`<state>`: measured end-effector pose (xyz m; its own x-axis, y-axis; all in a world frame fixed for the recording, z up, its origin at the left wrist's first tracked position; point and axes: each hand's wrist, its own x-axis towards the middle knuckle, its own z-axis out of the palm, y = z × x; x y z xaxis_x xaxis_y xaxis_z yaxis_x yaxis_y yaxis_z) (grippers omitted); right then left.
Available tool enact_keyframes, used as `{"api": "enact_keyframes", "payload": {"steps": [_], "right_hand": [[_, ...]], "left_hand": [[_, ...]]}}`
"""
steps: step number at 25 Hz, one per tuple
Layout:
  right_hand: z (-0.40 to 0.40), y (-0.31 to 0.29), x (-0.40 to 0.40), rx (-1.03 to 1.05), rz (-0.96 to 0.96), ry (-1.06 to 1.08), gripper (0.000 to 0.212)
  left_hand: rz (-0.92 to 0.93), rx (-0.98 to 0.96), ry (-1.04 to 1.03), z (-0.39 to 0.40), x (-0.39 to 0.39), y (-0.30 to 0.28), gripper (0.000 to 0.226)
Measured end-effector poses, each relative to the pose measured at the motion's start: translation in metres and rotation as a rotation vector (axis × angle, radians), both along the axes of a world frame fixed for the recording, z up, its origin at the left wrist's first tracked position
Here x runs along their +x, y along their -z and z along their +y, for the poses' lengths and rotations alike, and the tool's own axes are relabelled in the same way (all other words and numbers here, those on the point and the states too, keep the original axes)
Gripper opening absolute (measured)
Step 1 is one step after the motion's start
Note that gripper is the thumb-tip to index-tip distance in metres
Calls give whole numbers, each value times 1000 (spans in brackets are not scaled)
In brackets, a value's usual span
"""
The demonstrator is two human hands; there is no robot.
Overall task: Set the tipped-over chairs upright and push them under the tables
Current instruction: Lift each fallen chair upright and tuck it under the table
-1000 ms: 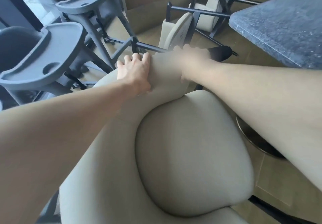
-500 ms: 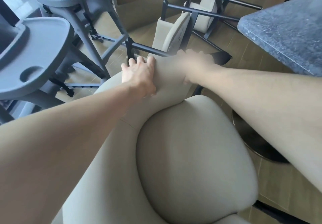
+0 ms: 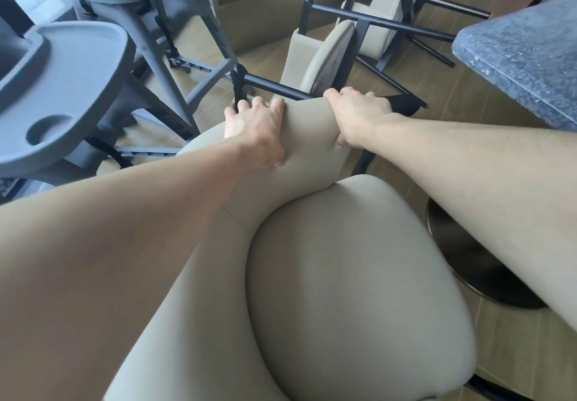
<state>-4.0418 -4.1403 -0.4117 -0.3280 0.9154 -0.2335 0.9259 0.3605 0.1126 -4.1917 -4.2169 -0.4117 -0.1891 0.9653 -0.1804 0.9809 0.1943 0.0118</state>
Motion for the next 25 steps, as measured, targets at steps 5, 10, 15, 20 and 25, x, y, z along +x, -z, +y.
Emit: {"api": "enact_keyframes", "payload": {"steps": [5,10,15,20,25], "right_hand": [[10,6,-8,6,-3,4,73],[16,13,-12,16,-12,1,73],[21,18,-16,18,-21,4,73],[27,23,-21,5,-29,20,76],[36,30,-29,-1,-49,38,80]], "left_hand": [[-8,-2,3,9,-6,5,87],[-10,-5,5,14,-10,9,84],[-18,-13,2,20,-13,13,83],[-10,-24,2,27,-16,16,83],[0,-39,-6,38,-21,25,86]]}}
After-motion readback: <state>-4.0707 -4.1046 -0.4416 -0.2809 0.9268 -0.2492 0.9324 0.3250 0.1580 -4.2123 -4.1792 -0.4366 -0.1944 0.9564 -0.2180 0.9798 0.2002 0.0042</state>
